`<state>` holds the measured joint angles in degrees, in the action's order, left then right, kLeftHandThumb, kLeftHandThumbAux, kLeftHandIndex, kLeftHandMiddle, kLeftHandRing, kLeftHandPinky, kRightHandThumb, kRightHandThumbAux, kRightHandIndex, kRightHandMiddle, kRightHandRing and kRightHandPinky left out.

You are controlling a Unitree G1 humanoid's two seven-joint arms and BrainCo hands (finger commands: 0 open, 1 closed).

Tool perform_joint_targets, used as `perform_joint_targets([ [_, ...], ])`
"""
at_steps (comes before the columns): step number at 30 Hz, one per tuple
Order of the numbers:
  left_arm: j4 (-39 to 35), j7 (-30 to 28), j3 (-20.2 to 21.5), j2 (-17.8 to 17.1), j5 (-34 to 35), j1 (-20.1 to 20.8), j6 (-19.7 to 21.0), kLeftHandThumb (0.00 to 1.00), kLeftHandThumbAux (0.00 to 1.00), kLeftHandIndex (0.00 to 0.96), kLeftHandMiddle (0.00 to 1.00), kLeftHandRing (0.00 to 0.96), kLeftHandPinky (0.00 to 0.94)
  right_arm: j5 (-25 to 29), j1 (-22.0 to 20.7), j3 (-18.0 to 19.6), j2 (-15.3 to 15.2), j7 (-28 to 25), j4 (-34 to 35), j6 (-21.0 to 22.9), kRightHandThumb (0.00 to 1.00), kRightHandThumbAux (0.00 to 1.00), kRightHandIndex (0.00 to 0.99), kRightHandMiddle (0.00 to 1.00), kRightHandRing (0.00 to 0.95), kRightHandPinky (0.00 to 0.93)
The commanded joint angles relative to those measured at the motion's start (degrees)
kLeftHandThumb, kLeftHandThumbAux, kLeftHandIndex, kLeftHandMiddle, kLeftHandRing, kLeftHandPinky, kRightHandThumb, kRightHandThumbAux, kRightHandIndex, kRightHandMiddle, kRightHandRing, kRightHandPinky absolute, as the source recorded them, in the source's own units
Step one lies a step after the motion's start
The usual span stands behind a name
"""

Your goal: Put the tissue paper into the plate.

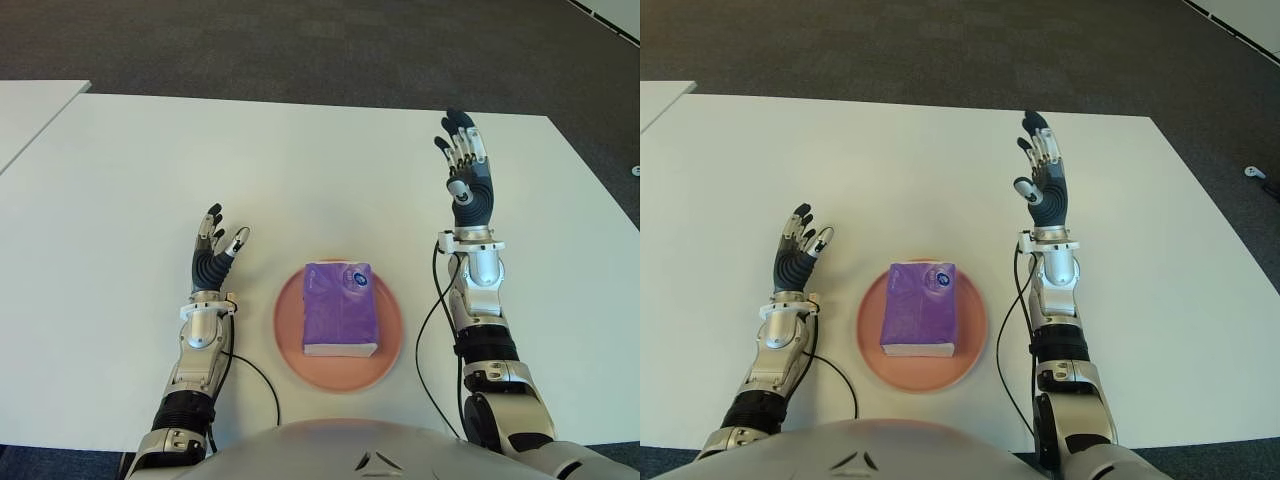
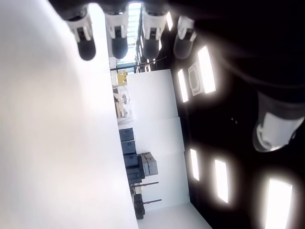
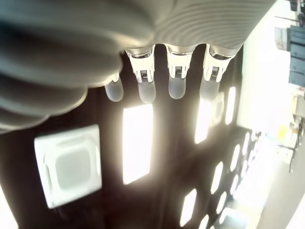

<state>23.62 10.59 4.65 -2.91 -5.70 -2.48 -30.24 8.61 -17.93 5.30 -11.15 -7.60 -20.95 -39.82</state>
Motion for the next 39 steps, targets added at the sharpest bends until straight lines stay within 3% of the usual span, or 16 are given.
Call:
perform_joint_targets([
  [1, 1.44, 0.35, -0.12, 0.61, -0.32, -2.29, 1.71, 0.0, 0.488, 0.0, 0.0, 0.0, 0.0, 2.19, 0.86, 1.98, 0.95, -0.85, -3.43, 0.52, 0.002, 0.402, 0.0, 0.0, 0.0, 0.0],
  [39, -0.06, 0.5, -0.04, 0.54, -0.77, -4.06, 2.02, 0.0, 0.497, 0.0, 0.0, 0.0, 0.0, 2.23, 2.42, 4.5, 2.18, -2.5, -2.74, 1.07, 0.006, 0.438, 0.0, 0.0, 0.0, 0.0],
])
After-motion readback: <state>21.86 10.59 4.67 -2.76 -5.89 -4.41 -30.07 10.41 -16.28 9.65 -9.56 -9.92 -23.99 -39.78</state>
